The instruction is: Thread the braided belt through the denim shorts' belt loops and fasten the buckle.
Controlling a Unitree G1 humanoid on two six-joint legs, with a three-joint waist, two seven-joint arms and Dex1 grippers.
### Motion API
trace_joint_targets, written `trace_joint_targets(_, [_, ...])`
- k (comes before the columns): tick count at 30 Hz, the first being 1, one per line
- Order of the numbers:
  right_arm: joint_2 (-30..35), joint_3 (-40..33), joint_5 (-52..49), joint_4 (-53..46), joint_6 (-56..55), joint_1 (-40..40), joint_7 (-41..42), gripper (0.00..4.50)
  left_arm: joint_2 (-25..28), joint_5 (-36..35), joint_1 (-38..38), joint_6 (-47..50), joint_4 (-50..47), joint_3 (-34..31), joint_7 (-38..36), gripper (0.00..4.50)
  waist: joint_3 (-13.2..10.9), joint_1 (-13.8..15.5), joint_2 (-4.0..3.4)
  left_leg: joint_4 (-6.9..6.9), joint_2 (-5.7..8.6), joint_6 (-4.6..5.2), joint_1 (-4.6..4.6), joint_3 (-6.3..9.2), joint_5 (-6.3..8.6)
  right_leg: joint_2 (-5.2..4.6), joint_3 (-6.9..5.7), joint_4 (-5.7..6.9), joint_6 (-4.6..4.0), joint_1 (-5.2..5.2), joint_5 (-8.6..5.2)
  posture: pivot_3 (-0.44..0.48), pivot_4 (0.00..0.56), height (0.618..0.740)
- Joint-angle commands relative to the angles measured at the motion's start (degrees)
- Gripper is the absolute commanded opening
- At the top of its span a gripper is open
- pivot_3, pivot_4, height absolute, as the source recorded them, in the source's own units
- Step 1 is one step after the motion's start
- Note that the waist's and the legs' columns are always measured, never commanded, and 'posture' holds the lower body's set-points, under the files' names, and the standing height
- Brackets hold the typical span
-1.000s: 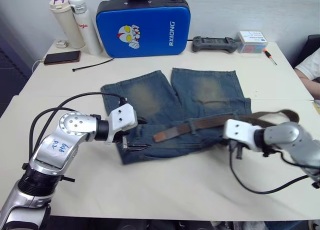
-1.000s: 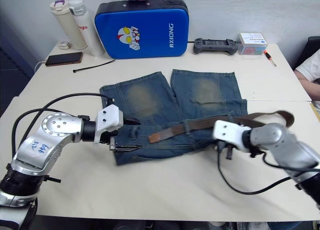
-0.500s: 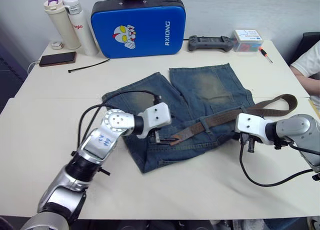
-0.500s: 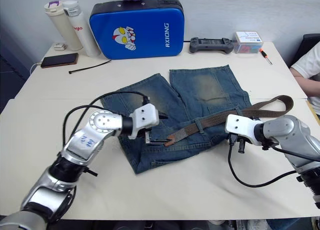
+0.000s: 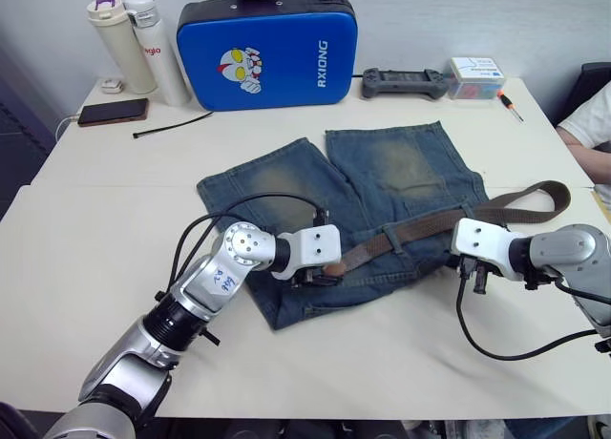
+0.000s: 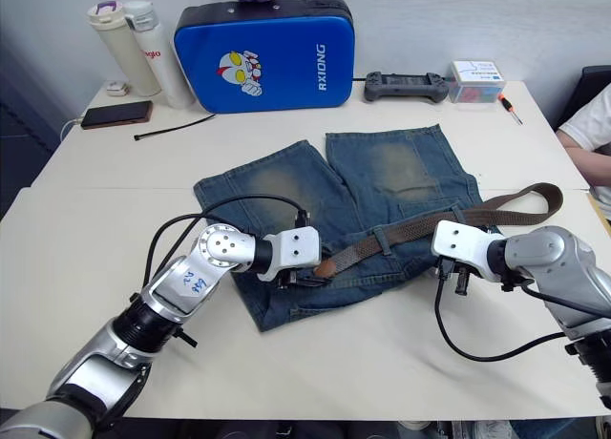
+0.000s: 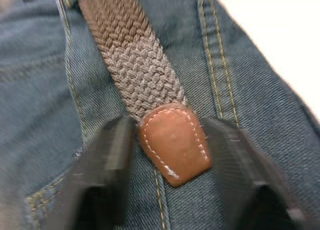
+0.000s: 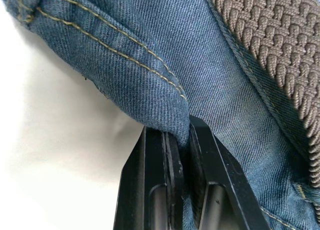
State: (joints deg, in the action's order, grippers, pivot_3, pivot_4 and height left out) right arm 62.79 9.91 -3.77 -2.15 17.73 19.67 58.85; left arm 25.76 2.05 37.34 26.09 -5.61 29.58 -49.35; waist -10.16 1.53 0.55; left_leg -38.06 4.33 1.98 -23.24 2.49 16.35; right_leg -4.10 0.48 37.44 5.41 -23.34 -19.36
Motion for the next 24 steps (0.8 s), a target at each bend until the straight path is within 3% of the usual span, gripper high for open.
trace_joint_targets(1, [0.23,-1.74,1.14,-0.55,0.52,-0.64,0.09,0.0,0.67,2.0,0.73,-1.9,1.44,-0.44,-0.13,0.73,0.0,0.08,0.0,-0.02,0.0,0.0,0.0,0.0,0.0,0.0,0.0,0.0,0.0,0.01,0.0,0.0,0.15,0.74])
trace_joint_targets(3, [0.13,-1.97,1.31,-0.39,0.53,-0.51,0.2,0.0,1.42,2.26,0.55,-2.72,2.01,-1.11,-0.45,0.07,0.0,0.09,-0.01,-0.04,0.01,0.0,0.0,0.01,0.0,-0.01,0.0,0.01,0.0,0.02,0.0,0.0,0.15,0.74])
trace_joint_targets(17, [-1.4,-1.08,2.08,1.35,-0.12,0.31,0.45,0.0,13.61,-2.39,-4.21,1.76,-5.76,-10.11,-7.09,0.07,0.01,-0.18,-0.02,0.0,0.0,-0.01,0.01,0.02,0.0,0.0,0.0,0.06,-0.01,-0.03,0.0,0.0,0.15,0.74])
trace_joint_targets(24, [-2.61,-0.64,2.54,1.97,-0.44,0.89,0.76,0.0,10.37,-3.45,-4.18,2.18,-4.57,-10.85,-4.69,0.07,0.02,-0.23,-0.02,-0.01,-0.01,-0.01,0.03,0.0,0.0,0.0,0.01,0.08,-0.01,-0.01,0.0,0.0,0.15,0.74])
